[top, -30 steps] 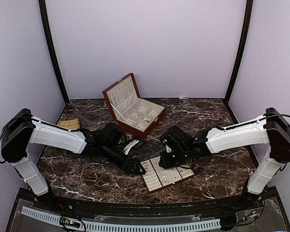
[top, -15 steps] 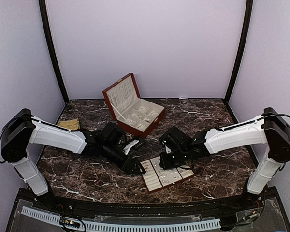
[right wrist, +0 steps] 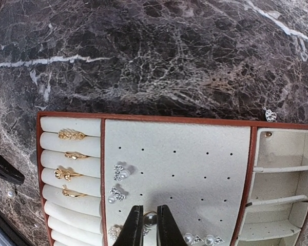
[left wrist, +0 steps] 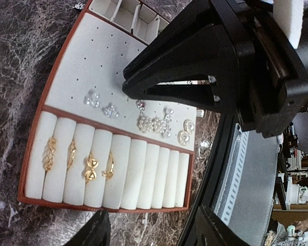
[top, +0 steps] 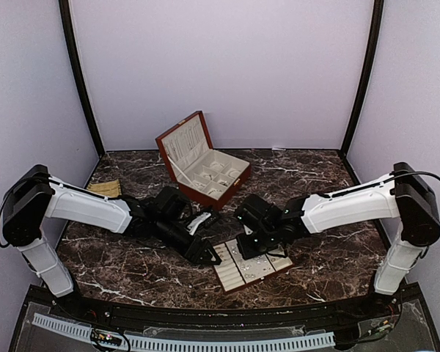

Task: Organize the mixed jewelry
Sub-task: Adjust the earring on the earring holder.

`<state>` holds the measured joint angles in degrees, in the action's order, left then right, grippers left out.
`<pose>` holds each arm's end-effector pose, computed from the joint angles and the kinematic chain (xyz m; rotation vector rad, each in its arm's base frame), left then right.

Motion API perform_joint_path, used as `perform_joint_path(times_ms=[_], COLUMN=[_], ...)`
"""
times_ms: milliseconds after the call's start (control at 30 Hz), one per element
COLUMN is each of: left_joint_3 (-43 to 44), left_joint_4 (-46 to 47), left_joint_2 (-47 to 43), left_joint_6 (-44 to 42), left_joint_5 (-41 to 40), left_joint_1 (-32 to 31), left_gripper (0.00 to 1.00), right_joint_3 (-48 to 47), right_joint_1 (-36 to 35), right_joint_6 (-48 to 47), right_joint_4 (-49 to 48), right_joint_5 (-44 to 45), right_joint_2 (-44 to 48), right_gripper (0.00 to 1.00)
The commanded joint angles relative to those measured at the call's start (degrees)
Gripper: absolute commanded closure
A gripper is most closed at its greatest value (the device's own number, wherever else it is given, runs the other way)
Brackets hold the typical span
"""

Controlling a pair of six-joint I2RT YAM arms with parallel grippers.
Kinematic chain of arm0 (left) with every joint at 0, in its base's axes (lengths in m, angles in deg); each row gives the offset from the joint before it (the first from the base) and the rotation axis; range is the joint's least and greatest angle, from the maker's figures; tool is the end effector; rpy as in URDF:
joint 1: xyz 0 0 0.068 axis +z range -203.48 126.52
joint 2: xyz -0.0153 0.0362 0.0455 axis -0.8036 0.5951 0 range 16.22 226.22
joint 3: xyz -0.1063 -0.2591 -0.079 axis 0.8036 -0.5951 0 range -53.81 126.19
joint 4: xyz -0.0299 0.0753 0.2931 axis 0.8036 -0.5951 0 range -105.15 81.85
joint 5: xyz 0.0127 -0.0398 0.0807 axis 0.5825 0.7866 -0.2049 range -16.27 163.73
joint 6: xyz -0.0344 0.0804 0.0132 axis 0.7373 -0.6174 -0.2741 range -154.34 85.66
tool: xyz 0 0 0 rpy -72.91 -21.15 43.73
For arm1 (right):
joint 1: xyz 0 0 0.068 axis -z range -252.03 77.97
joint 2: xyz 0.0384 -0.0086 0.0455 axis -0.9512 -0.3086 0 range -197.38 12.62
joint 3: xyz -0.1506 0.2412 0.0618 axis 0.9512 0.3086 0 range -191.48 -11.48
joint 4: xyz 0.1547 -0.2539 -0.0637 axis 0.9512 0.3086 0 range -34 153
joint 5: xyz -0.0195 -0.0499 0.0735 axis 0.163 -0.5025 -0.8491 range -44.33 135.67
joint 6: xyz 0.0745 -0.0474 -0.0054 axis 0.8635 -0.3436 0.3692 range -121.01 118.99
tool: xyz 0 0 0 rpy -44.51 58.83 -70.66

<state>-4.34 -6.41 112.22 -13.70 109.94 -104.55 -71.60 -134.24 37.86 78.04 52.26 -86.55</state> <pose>0.2090 -0.3326 0.1285 1.0051 2.3716 -1.2986 0.1953 0.3511 0.1233 -0.5071 2.6529 0.4386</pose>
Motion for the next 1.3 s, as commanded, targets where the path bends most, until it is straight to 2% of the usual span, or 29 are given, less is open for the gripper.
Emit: perform_joint_path(times_ms=[0, 667, 967, 1267], left_joint_3=[0.71, 1.86, 2.94, 3.00], left_joint_4=[0.94, -5.68, -7.35, -6.15], left_joint_2=[0.13, 3.16, 0.32, 1.37], left_joint_6=[0.11, 1.48, -2.81, -2.01], left_joint_5=[0.87, -3.93, -6.04, -4.21], left_joint_1=[-0.17, -0.16, -0.17, -0.20], left_gripper=[0.41, 0.45, 0.44, 0.44], right_joint_3=[-2.87, -5.71, -5.63, -5.34], right_joint_1=[-2.28, -5.63, -5.86, -5.99], right_joint_6=[-1.64, -3.53, -3.84, -2.21], right_joint_4=[3.17, 5.27, 4.98, 6.48], right_joint_5=[3.53, 9.41, 9.42, 11.02], right_joint_2=[-2.08, -2.34, -2.71, -3.12], right_gripper=[0.90, 0.90, 0.90, 0.90])
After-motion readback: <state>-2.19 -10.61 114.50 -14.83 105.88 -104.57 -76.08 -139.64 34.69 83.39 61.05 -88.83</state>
